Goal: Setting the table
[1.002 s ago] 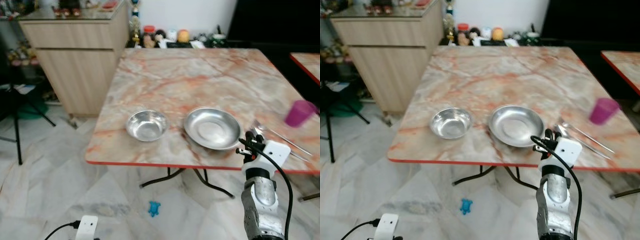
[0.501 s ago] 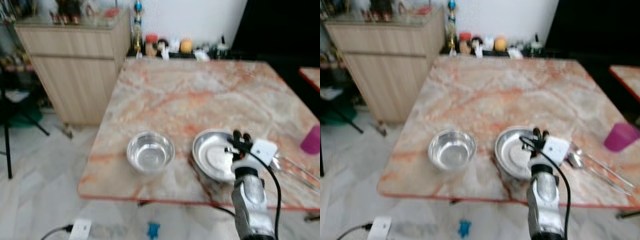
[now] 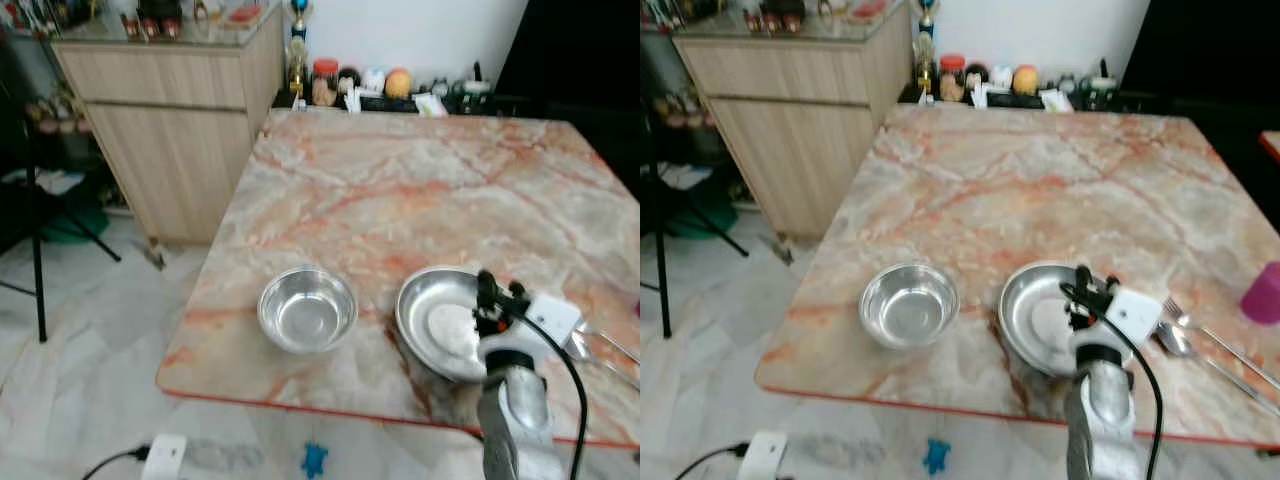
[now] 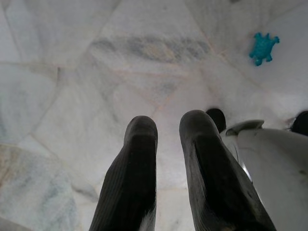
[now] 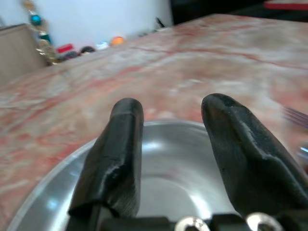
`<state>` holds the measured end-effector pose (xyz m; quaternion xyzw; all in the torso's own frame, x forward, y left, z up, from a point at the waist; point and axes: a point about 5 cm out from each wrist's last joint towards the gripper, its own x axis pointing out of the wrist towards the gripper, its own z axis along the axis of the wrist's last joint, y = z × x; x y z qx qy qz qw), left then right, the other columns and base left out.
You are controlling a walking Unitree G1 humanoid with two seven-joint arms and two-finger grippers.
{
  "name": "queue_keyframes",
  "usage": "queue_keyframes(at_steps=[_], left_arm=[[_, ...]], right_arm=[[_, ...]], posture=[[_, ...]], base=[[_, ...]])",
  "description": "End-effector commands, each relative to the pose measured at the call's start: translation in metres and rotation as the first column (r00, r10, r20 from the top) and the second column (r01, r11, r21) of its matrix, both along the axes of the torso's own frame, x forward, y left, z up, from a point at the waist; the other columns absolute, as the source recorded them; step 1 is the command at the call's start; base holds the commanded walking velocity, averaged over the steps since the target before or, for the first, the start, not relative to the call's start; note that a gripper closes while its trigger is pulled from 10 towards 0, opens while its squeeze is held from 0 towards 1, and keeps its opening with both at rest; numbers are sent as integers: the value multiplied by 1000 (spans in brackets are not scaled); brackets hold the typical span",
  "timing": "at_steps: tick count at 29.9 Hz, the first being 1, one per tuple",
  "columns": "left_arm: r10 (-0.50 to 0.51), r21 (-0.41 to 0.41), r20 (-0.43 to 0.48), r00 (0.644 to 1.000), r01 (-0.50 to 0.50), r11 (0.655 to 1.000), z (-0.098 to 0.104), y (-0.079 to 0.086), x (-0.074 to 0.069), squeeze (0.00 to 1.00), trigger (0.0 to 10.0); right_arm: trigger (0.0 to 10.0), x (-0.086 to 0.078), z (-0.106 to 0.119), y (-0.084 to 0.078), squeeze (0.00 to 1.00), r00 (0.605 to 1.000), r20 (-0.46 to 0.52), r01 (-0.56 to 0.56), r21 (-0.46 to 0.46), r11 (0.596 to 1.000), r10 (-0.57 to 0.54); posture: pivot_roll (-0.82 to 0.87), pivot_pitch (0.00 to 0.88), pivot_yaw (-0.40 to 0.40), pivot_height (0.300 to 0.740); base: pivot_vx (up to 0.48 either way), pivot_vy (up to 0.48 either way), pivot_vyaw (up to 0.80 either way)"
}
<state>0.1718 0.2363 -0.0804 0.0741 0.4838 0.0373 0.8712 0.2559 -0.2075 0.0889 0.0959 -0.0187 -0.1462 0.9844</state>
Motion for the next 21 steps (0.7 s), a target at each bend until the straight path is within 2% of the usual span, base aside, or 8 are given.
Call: queue_keyframes(at_steps=[1,9,10,11,12,13,15,21], left_arm=[[-11,-13,-8,1000,11,1000,-1,-5,0,0,10000],[-27,-17,-5,1000,27,1000,-2,-14,4,0,10000],[-29,-16,-5,1000,29,999,-2,-14,4,0,10000],[-30,-16,-5,1000,30,999,-2,-15,4,0,10000],[-31,-16,-5,1000,31,999,-2,-15,4,0,10000],[-33,-15,-5,999,32,999,-2,-14,4,0,10000],[-33,-15,-4,999,33,999,-2,-14,5,0,10000],[-34,-13,-3,999,34,999,-1,-14,5,0,10000]], right_arm=[[10000,-2,10,-2,1000,1000,22,5,8,1000,-5],[10000,-16,14,-5,1000,999,-13,49,53,997,-48],[10000,-17,12,-5,788,999,-24,49,65,997,-47],[10000,-17,12,-5,788,998,-32,47,72,996,-45],[10000,-18,9,-5,0,998,-50,49,83,995,-45],[10000,-20,5,-6,0,995,-83,57,108,993,-48],[10000,-22,3,-5,0,995,-90,56,155,986,-42],[10000,-25,-2,-6,0,992,-119,66,194,979,-43]], posture=[[23,9,-6,740],[19,11,-5,740],[20,11,-6,740],[20,11,-6,740],[20,11,-6,740],[21,11,-7,740],[21,11,-7,740],[22,13,-9,740]], base=[[0,0,0],[0,0,0],[0,0,0],[0,0,0],[0,0,0],[0,0,0],[0,0,0],[0,0,0]])
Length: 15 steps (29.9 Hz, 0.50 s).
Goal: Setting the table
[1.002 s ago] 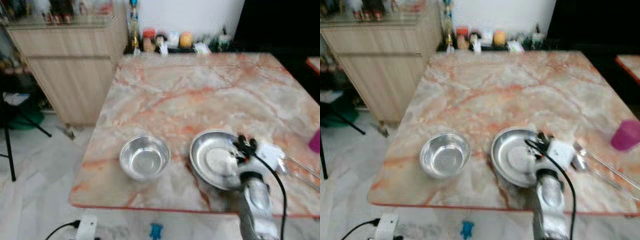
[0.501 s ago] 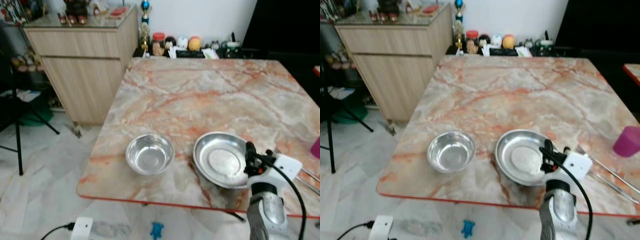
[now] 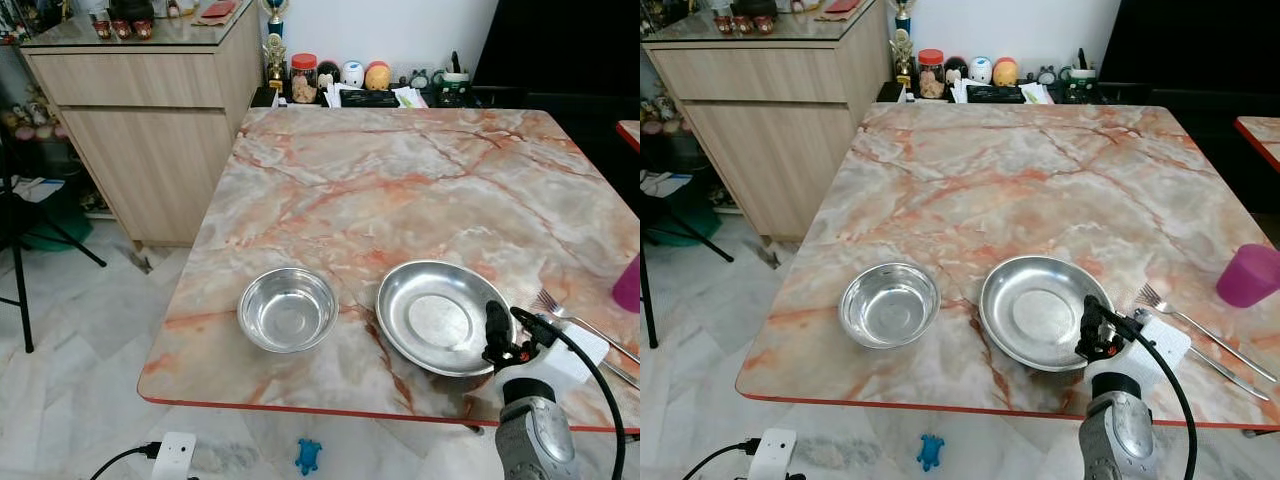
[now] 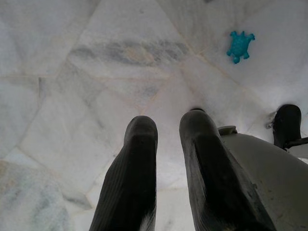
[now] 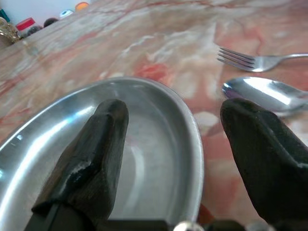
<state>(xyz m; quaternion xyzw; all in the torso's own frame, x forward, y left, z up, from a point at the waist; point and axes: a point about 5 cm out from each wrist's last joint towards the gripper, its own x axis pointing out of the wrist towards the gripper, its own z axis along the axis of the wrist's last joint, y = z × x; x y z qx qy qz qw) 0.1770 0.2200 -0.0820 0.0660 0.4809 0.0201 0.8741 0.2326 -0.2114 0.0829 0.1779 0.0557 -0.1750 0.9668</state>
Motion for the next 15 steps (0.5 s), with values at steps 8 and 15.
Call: queue_keyframes(at_steps=[8,15], left_arm=[[-22,17,-12,1000,22,1000,-2,-3,-3,0,10000],[-31,21,1,1000,31,999,2,-1,5,0,10000]], right_arm=[[10000,-8,2,-3,0,1000,0,28,94,995,-28],[10000,-4,-1,-4,0,1000,-8,-8,153,988,10]], posture=[[22,13,-9,740],[23,14,-8,740]], base=[[0,0,0],[0,0,0]])
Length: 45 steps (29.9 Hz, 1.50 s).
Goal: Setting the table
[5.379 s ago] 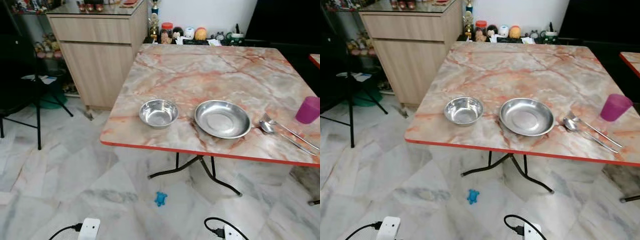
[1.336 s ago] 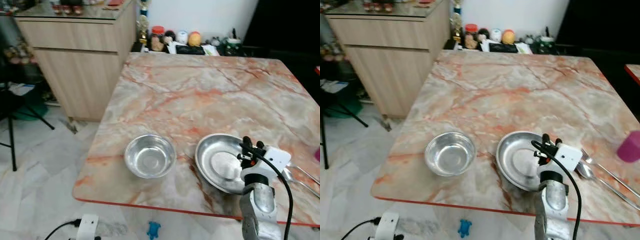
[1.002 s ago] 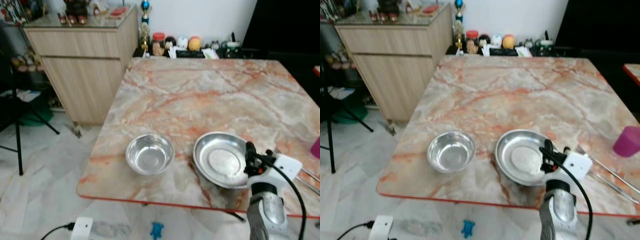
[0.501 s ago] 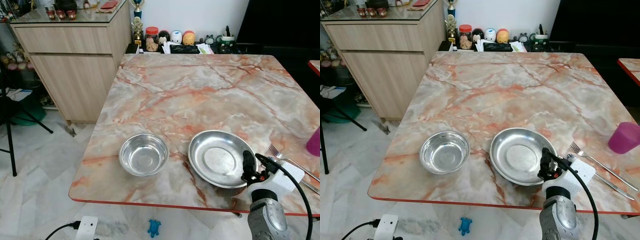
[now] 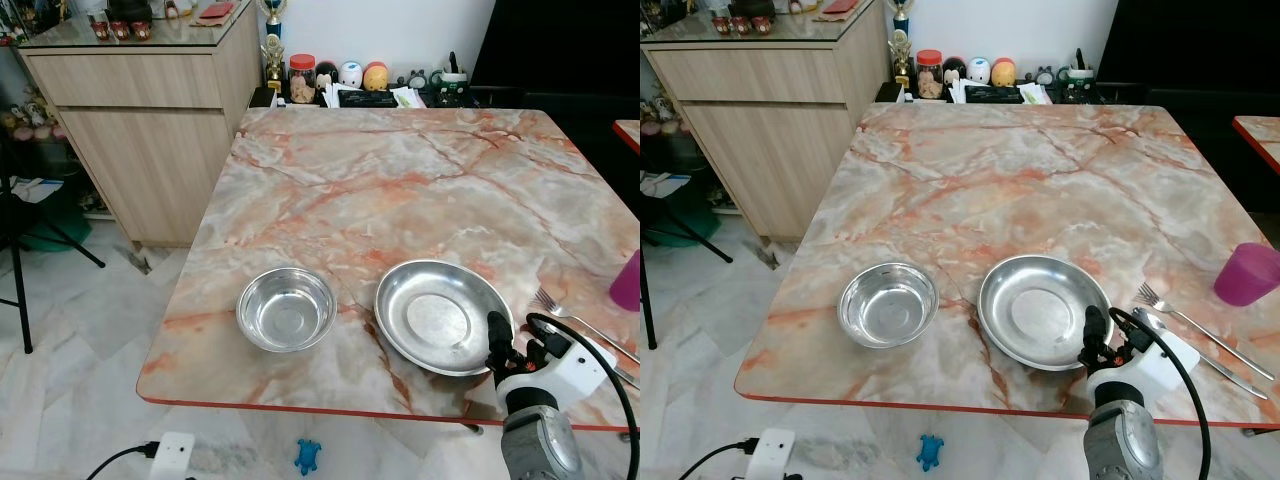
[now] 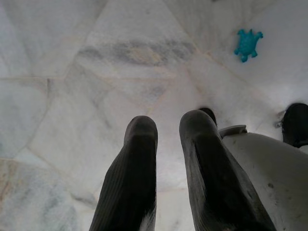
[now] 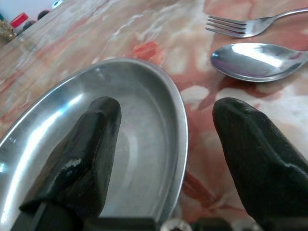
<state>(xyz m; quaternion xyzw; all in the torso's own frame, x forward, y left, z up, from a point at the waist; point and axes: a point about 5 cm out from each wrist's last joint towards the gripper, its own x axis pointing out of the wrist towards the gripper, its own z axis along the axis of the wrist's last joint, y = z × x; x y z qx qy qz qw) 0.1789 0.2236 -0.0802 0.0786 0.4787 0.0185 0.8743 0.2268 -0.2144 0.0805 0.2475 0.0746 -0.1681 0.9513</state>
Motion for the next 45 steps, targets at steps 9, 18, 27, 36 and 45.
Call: queue_keyframes(at_steps=[9,18,27,36,45], left_arm=[[-35,-18,2,999,35,999,-3,-31,6,0,10000],[-7,18,-3,1000,7,1000,3,11,1,0,10000],[-31,0,-5,999,31,1000,-2,-14,3,0,10000],[-21,22,-20,1000,22,1000,-1,9,-6,0,10000],[-38,11,-7,999,38,999,-1,-10,3,0,10000]], right_arm=[[10000,14,4,-15,0,1000,-2,-3,-10,1000,3],[10000,13,4,-20,0,1000,-6,0,8,1000,0],[10000,16,-4,-8,0,995,-47,-86,15,996,87],[10000,15,-7,-11,0,995,-75,-68,9,998,69],[10000,16,-17,-6,0,988,-117,-102,26,994,105]], posture=[[28,12,-8,740],[26,14,-4,740],[30,14,-5,740],[30,16,-5,740],[31,18,-6,740]], base=[[0,0,0],[0,0,0],[0,0,0],[0,0,0],[0,0,0]])
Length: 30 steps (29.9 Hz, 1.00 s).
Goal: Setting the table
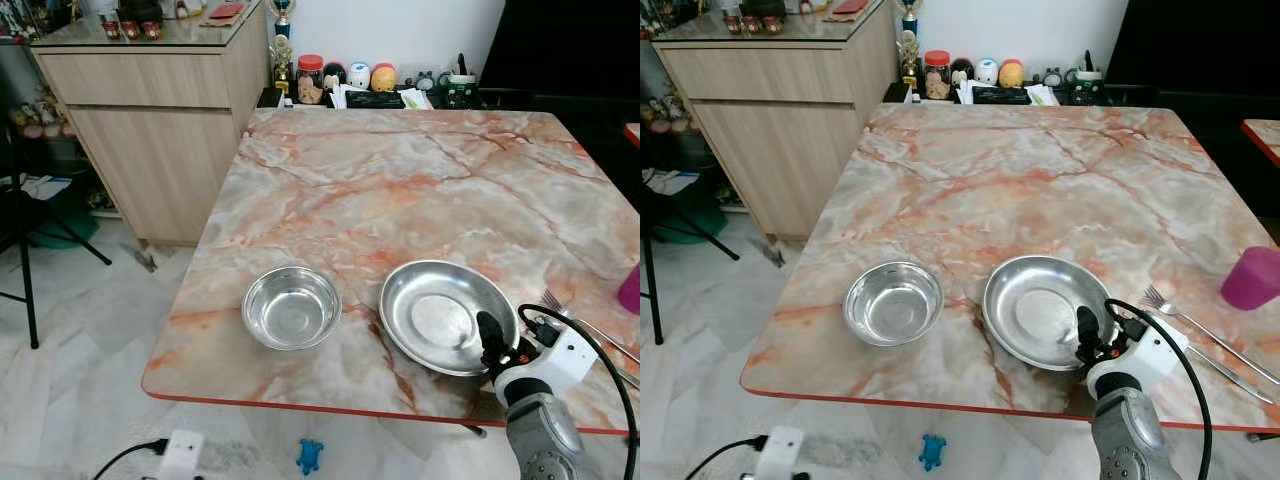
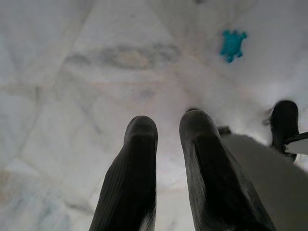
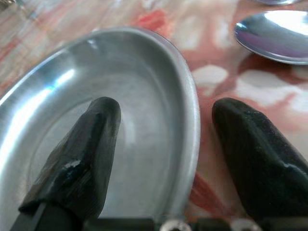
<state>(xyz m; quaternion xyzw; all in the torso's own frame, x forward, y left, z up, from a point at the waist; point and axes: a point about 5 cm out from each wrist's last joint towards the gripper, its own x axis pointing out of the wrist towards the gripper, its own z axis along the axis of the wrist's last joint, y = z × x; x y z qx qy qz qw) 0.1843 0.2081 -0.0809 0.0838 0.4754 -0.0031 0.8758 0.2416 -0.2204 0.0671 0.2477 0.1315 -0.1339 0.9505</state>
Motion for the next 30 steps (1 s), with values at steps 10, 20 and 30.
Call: queue_keyframes(at_steps=[10,20,30], left_arm=[[13,31,-16,1000,-13,999,0,16,-6,0,10000],[18,32,-22,1000,-18,999,-1,19,-11,0,10000],[9,21,-13,1000,-9,1000,-1,4,-3,0,10000]], right_arm=[[0,3,-7,4,0,999,-38,-18,-6,1000,18],[0,6,-6,8,0,999,-29,-27,-1,1000,27],[0,10,-4,12,0,999,-16,-45,-27,999,45]], posture=[[31,17,-5,740],[33,20,-5,740],[34,19,-6,740]], base=[[0,0,0],[0,0,0],[0,0,0]])
